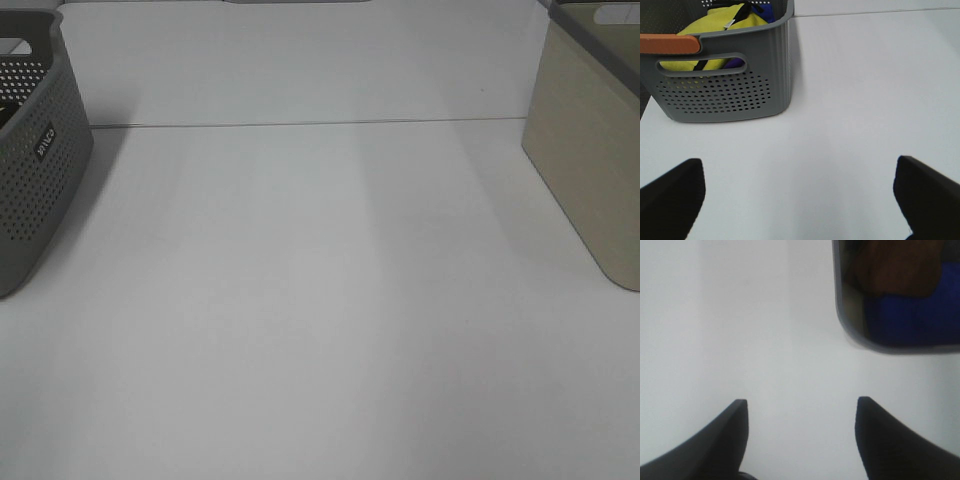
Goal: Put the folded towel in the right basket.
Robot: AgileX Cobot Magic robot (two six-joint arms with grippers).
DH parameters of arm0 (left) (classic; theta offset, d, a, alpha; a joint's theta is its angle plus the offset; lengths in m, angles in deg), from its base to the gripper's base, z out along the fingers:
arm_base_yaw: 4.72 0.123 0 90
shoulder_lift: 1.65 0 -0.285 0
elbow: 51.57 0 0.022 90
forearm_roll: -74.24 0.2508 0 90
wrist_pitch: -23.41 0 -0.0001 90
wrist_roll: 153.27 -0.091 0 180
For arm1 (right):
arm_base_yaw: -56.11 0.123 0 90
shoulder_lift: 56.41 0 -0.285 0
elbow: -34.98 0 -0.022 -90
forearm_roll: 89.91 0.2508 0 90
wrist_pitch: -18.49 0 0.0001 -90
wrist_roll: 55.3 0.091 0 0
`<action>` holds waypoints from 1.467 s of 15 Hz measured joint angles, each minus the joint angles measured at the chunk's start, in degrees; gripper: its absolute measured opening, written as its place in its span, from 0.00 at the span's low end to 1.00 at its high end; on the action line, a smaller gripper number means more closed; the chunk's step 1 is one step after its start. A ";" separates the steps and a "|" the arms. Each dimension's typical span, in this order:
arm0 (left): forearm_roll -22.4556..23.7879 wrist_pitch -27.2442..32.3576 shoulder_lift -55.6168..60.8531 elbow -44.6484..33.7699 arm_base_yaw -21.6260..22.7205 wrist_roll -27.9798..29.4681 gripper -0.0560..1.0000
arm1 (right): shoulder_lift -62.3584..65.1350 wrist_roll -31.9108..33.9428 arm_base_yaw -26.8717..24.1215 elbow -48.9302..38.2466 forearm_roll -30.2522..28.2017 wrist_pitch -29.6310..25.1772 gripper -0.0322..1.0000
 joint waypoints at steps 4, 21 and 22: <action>0.00 0.00 0.00 0.00 0.00 0.00 0.97 | 15.58 1.55 0.00 -14.84 -1.15 -0.06 0.61; 0.00 0.00 0.00 0.00 0.00 0.00 0.97 | 63.31 2.81 0.00 -46.52 -5.56 8.59 0.61; 0.00 0.00 0.00 0.00 0.00 0.00 0.97 | 63.31 2.81 0.00 -46.52 -5.56 8.59 0.61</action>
